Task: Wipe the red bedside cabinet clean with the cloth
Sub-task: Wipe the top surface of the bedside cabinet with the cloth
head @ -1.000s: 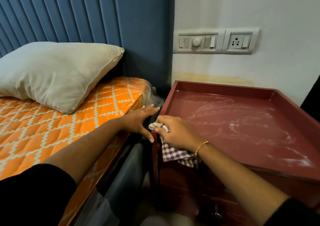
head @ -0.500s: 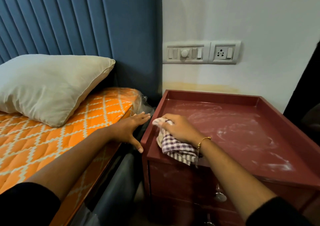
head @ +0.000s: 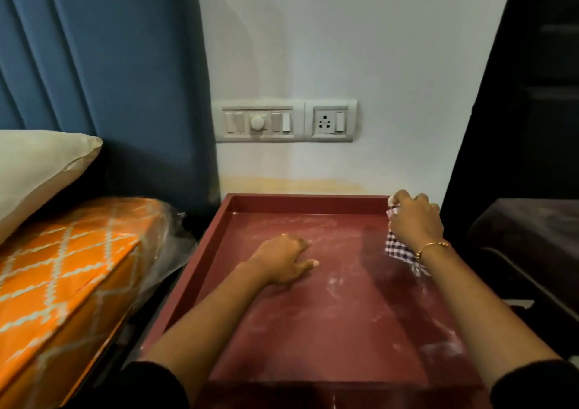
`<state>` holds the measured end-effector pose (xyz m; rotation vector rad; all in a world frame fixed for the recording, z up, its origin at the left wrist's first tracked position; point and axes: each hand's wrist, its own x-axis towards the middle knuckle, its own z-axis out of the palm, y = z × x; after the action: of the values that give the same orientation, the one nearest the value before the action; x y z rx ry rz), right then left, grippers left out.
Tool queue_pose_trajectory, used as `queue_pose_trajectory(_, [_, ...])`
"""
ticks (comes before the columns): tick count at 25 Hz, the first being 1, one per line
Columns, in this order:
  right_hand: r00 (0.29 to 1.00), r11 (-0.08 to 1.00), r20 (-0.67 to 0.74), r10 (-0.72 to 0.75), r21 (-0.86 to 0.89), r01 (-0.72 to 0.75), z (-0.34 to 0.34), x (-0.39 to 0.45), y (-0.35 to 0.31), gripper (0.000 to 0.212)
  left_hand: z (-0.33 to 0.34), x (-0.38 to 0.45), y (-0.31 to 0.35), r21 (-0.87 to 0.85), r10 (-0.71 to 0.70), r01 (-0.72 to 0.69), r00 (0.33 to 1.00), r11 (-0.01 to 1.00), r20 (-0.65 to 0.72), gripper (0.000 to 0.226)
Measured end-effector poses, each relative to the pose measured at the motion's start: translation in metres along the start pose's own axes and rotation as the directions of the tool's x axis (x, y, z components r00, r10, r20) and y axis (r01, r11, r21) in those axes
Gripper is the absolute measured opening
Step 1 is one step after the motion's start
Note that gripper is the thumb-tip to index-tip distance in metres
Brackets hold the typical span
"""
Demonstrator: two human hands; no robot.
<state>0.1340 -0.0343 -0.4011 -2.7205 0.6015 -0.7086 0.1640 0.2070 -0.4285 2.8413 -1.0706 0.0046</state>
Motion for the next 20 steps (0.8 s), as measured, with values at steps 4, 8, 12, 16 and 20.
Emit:
queue_pose_trajectory(4, [0.985, 0.933, 0.086, -0.149, -0.319, 0.168, 0.047, 0.023, 0.022, 0.029, 0.023, 0.048, 0.003, 0.036, -0.033, 0.034, 0.999, 0.999, -0.030, 0.058])
queue_pose_trajectory(8, [0.957, 0.873, 0.285, -0.049, -0.454, 0.180, 0.085, 0.050, 0.024, 0.037, 0.038, 0.082, -0.013, 0.048, -0.059, 0.064, 0.993, 0.997, -0.103, 0.065])
queue_pose_trajectory(12, [0.950, 0.932, 0.312, 0.027, -0.351, 0.089, 0.095, 0.067, 0.012, 0.039, 0.053, 0.093, -0.027, 0.012, -0.094, 0.098, 0.979, 0.995, -0.183, 0.070])
queue_pose_trajectory(16, [0.916, 0.953, 0.364, -0.167, -0.177, 0.244, 0.103, 0.064, -0.002, 0.032, 0.058, 0.099, -0.030, 0.014, -0.075, 0.080, 0.975, 0.997, -0.210, 0.100])
queue_pose_trajectory(20, [0.915, 0.944, 0.380, -0.137, -0.229, 0.237, 0.096, 0.059, 0.019, 0.025, 0.060, 0.099, -0.031, 0.039, -0.105, 0.114, 0.979, 0.993, -0.176, 0.083])
